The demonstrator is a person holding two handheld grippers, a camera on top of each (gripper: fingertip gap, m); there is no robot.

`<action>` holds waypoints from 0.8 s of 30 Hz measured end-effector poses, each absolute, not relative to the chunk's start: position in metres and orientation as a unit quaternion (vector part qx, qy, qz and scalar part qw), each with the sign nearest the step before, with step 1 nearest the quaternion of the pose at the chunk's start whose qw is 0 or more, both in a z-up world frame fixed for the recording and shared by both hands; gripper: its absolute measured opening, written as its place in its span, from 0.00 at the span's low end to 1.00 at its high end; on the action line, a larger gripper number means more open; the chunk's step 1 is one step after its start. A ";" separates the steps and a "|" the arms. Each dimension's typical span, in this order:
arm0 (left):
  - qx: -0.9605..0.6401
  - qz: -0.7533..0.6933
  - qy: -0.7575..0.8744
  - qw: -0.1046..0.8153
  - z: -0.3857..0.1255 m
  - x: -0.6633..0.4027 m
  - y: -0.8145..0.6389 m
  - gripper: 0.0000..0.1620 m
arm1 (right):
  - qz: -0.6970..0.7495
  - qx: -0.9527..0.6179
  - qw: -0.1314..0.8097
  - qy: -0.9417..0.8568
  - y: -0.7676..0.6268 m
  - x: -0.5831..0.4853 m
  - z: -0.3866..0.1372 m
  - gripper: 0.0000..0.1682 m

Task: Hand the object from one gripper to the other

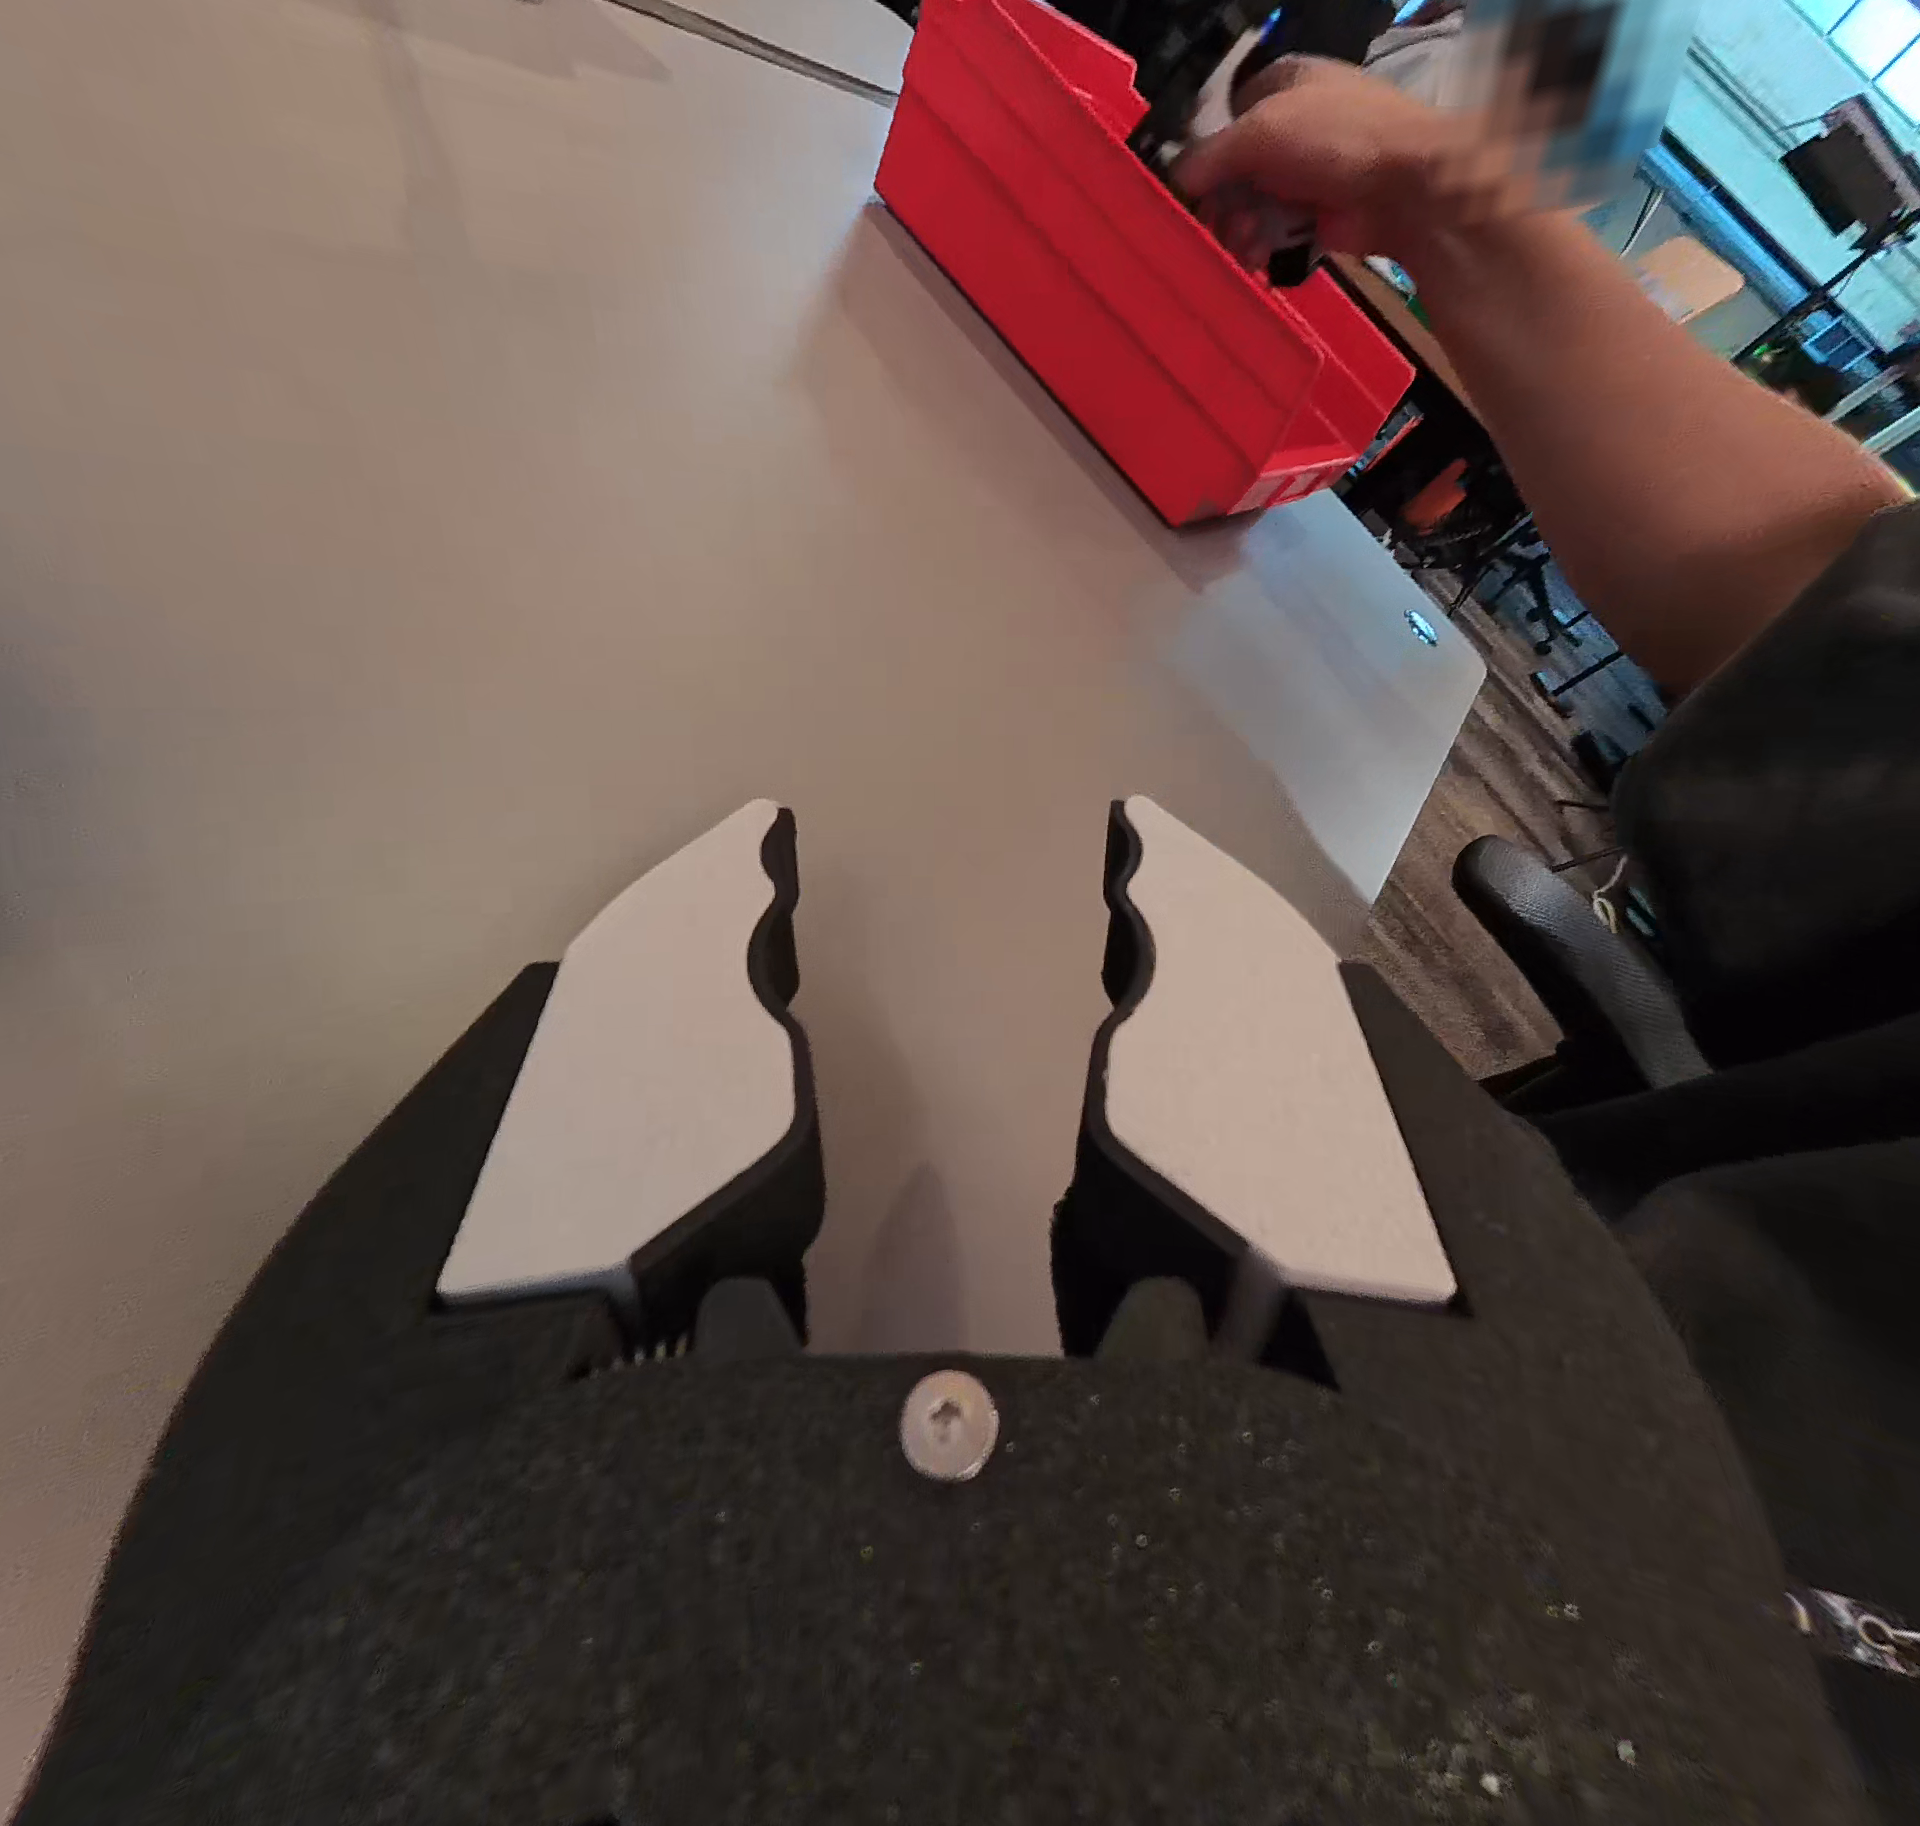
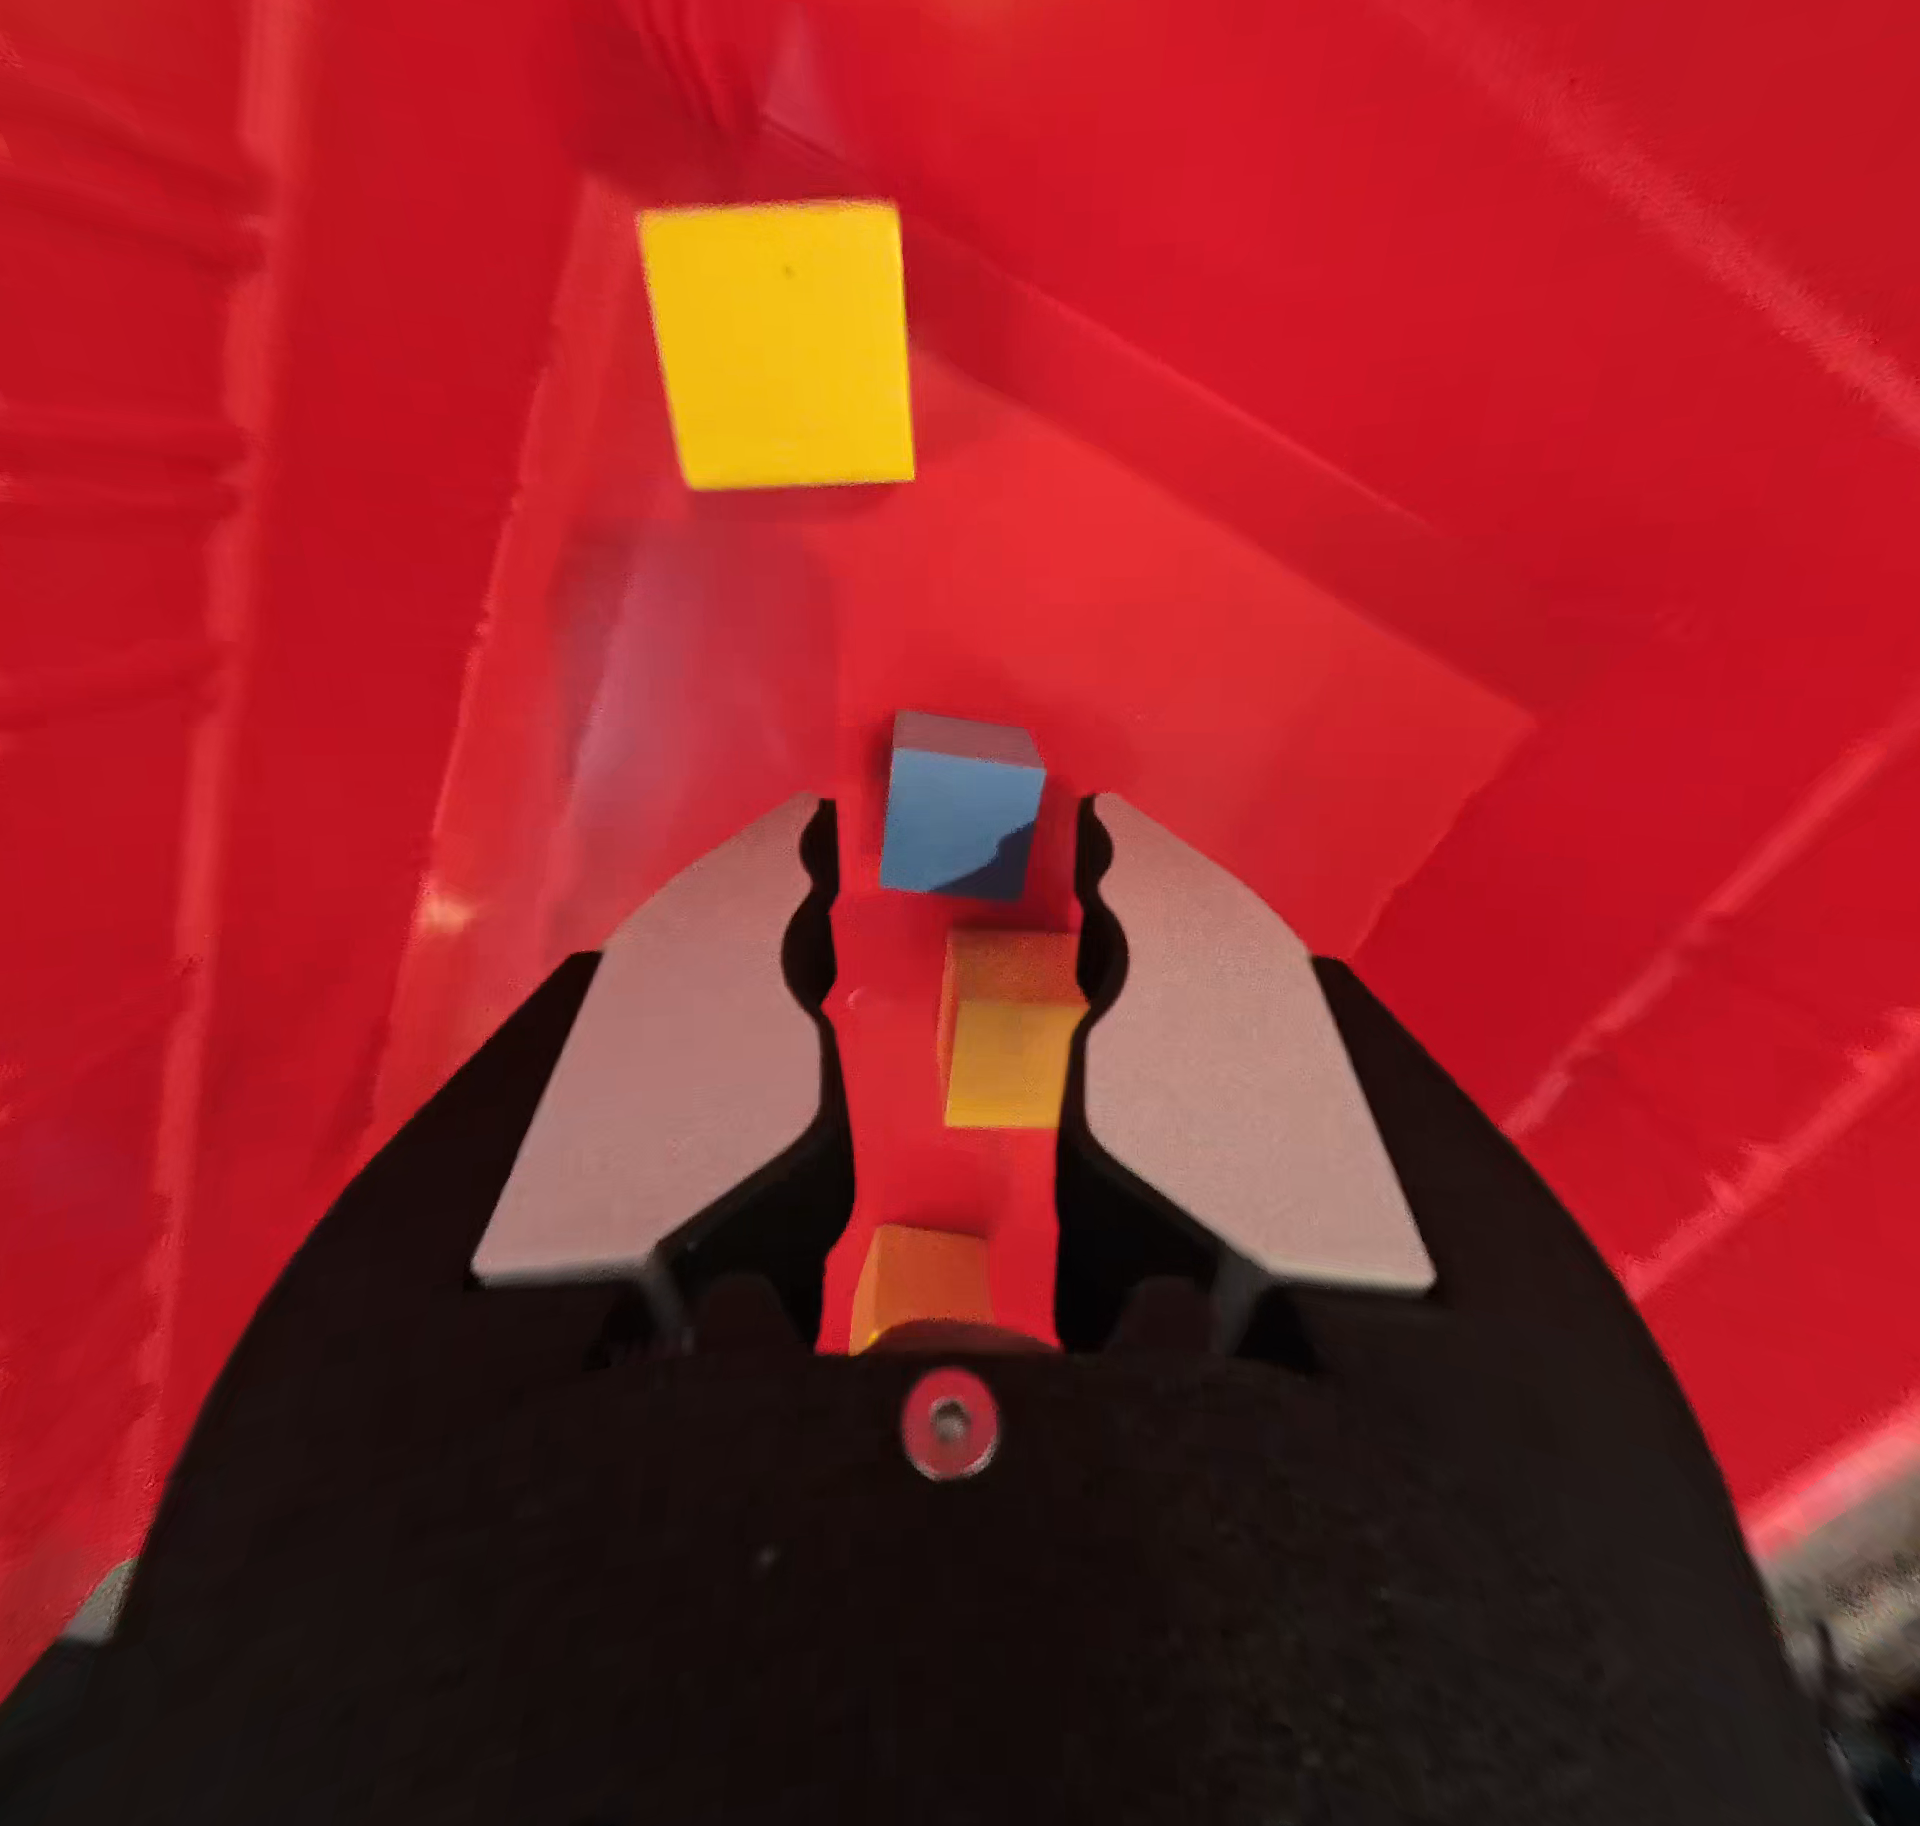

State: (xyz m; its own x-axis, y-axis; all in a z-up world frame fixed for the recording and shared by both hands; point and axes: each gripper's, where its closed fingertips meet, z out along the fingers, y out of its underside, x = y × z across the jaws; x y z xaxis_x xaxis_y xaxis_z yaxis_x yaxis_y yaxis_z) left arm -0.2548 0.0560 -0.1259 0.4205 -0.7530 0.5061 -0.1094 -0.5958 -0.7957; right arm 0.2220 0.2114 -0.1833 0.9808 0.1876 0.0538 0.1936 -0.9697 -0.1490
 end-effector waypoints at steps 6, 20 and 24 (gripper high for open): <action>-0.749 -0.476 0.272 0.373 -0.115 -0.266 0.056 0.28 | 0.063 -0.905 0.417 -0.058 0.194 0.170 -0.050 0.25; -0.734 -0.434 0.323 0.410 -0.112 -0.262 0.053 0.35 | 0.142 -0.782 0.607 0.000 0.016 0.080 -0.105 0.23; -0.737 -0.412 0.337 0.416 -0.114 -0.260 0.055 0.35 | 0.116 -0.781 0.614 -0.012 0.014 0.094 -0.100 0.23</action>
State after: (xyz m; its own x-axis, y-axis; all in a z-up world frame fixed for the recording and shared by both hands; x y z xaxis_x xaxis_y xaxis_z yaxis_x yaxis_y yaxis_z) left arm -0.2601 0.0551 -0.1145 0.4331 -0.8402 0.3261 -0.1542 -0.4256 -0.8917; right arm 0.0938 0.0140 -0.1004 0.9730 0.1611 -0.1653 -0.1228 -0.2454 -0.9616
